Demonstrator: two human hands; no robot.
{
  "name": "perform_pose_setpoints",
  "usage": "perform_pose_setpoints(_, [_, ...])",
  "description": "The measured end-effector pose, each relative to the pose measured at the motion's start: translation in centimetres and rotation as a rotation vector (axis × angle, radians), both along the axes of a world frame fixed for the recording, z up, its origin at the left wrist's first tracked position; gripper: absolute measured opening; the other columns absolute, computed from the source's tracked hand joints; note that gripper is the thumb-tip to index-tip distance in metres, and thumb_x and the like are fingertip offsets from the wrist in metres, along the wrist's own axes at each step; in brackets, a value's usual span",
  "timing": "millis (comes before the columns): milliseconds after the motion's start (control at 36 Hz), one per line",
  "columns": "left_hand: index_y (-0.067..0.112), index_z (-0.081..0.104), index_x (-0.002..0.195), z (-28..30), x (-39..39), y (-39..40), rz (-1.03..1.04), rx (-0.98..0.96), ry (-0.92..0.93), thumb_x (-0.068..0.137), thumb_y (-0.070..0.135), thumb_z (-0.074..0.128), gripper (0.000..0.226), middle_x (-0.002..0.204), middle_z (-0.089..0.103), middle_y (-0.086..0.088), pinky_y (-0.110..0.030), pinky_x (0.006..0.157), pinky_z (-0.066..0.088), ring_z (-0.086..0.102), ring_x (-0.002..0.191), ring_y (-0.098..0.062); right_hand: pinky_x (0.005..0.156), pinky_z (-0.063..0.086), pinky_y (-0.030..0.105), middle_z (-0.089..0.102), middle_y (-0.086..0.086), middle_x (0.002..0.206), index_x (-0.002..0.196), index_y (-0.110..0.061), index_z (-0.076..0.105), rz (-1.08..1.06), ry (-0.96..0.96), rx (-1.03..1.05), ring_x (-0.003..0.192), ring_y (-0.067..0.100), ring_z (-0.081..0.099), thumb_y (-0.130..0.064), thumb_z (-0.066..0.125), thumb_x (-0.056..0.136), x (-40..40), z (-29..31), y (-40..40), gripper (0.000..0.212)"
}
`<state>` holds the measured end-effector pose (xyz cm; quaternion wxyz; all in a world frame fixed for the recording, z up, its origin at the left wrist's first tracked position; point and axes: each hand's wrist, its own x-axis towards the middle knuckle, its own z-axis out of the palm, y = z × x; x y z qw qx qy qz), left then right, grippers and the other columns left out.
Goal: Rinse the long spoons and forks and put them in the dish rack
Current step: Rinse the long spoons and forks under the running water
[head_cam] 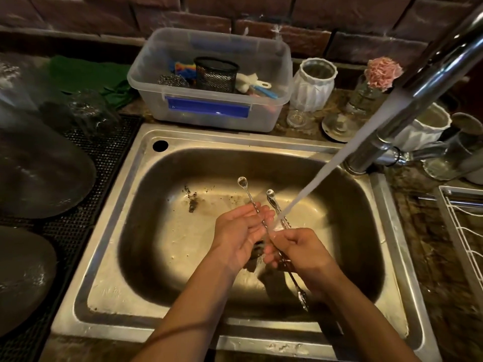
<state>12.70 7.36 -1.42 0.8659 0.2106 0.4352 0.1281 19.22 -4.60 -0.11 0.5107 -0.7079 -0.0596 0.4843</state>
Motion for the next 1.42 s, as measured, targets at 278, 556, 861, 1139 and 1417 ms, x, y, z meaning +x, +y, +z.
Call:
perform_pose_setpoints(278, [-0.011,0.060,0.119,0.8,0.0,-0.6,0.009,-0.023,-0.014,0.085,-0.015,0.063,0.035,0.101,0.075,-0.026,-0.035,0.069,0.064,0.077,0.090,-0.033,0.051,0.038,0.027,0.057,0.008,0.054,0.077,0.003,0.068,0.063,-0.094,0.007,0.048,0.016,0.049,-0.008,0.051,0.100,-0.3,1.0,-1.6,0.031])
perform_pose_setpoints(556, [-0.014,0.061,0.117,1.8,0.0,-1.1,0.000,-0.029,-0.081,0.089,-0.011,0.060,0.027,0.105,0.074,-0.028,-0.033,0.070,0.064,0.076,0.091,-0.031,0.044,0.035,0.019,0.052,0.007,0.049,0.080,0.002,0.071,0.044,-0.099,0.077,0.043,0.012,0.044,-0.008,0.051,0.101,-0.6,1.9,-2.9,0.030])
perform_pose_setpoints(861, [-0.013,0.056,0.120,2.5,-0.4,-1.7,0.011,-0.052,-0.136,0.088,-0.010,0.061,0.032,0.106,0.073,-0.029,-0.035,0.073,0.063,0.074,0.098,-0.037,0.050,0.038,0.025,0.051,0.013,0.053,0.077,-0.005,0.074,0.080,-0.059,0.074,0.049,0.018,0.045,-0.014,0.049,0.102,-1.5,3.1,-6.6,0.037])
perform_pose_setpoints(1139, [-0.015,0.054,0.121,2.6,-0.7,-2.6,-0.003,-0.082,-0.139,0.086,-0.014,0.061,0.036,0.117,0.067,-0.035,-0.036,0.076,0.063,0.074,0.098,-0.037,0.048,0.042,0.016,0.053,0.008,0.048,0.082,0.003,0.070,0.119,-0.054,0.043,0.046,0.013,0.046,-0.018,0.051,0.101,-2.1,3.2,-8.9,0.033])
perform_pose_setpoints(1417, [-0.013,0.062,0.111,2.2,-0.6,-3.0,-0.060,0.041,-0.089,0.085,-0.019,0.060,0.027,0.105,0.073,-0.028,-0.039,0.085,0.062,0.075,0.098,-0.036,0.049,0.036,0.026,0.049,0.014,0.046,0.080,0.003,0.073,0.052,-0.024,0.046,0.042,0.018,0.041,-0.011,0.053,0.099,-2.5,3.9,-10.0,0.031])
